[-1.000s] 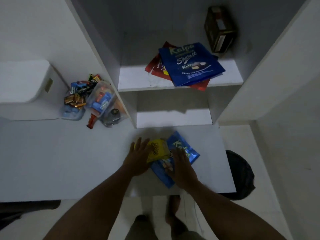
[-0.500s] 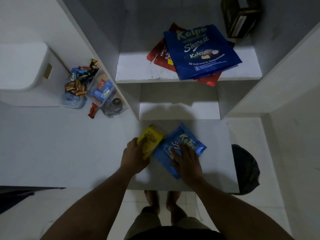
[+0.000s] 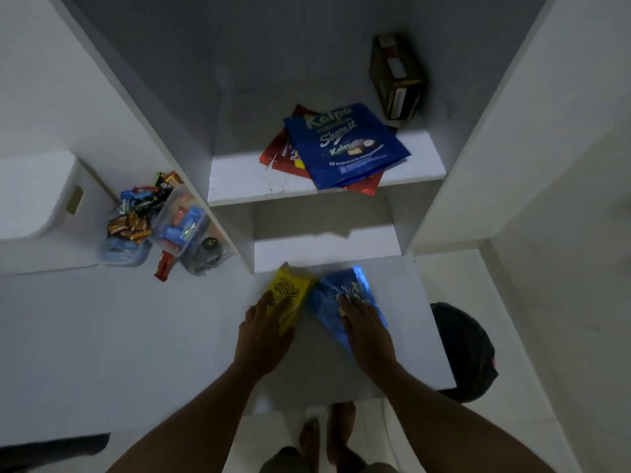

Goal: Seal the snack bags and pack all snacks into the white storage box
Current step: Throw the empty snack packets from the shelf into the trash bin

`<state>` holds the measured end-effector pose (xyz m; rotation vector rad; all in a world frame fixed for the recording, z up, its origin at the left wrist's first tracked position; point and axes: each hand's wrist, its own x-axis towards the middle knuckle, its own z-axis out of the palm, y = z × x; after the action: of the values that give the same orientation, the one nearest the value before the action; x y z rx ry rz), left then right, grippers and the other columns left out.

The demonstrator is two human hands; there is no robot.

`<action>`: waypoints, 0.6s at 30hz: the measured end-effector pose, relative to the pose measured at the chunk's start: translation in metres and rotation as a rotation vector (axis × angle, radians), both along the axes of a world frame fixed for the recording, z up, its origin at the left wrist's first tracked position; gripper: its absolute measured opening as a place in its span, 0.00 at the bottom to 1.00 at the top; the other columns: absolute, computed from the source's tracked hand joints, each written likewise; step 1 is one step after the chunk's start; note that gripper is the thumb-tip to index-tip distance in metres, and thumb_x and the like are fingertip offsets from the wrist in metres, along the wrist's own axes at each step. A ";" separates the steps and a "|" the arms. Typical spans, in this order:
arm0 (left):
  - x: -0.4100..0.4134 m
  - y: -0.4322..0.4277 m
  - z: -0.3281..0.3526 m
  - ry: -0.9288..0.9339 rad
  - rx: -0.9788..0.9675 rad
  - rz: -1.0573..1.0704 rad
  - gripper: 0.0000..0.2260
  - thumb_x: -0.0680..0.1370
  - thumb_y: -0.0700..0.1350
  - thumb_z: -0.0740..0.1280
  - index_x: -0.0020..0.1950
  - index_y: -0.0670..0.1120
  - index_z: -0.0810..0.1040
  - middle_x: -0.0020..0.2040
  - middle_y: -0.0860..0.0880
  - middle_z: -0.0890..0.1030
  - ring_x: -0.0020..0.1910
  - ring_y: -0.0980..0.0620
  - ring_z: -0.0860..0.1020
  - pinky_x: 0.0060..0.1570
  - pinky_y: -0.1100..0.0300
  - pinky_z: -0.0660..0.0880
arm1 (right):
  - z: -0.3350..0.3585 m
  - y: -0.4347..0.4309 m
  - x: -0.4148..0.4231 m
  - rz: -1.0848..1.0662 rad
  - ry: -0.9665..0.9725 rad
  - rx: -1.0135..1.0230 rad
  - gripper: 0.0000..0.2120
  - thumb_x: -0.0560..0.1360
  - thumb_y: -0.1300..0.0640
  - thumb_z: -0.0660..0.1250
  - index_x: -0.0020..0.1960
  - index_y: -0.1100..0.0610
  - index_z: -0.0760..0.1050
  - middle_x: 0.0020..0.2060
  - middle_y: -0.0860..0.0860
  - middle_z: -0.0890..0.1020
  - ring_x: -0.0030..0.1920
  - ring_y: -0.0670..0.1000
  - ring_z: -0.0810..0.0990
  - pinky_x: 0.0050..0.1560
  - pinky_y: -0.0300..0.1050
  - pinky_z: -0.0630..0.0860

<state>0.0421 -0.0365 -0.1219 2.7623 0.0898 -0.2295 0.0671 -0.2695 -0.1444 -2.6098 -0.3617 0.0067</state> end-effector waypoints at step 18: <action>0.032 -0.202 0.033 -0.144 -0.415 -0.390 0.28 0.72 0.57 0.63 0.73 0.53 0.69 0.72 0.43 0.68 0.63 0.38 0.72 0.56 0.45 0.78 | 0.069 -0.175 -0.066 -0.723 -0.105 0.321 0.19 0.81 0.60 0.62 0.71 0.57 0.71 0.66 0.53 0.77 0.66 0.54 0.73 0.66 0.47 0.69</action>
<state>0.0742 -0.2387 -0.0889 2.3474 -0.4831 -0.1291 0.0007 -0.4449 -0.0758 -2.2818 0.5165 -0.3983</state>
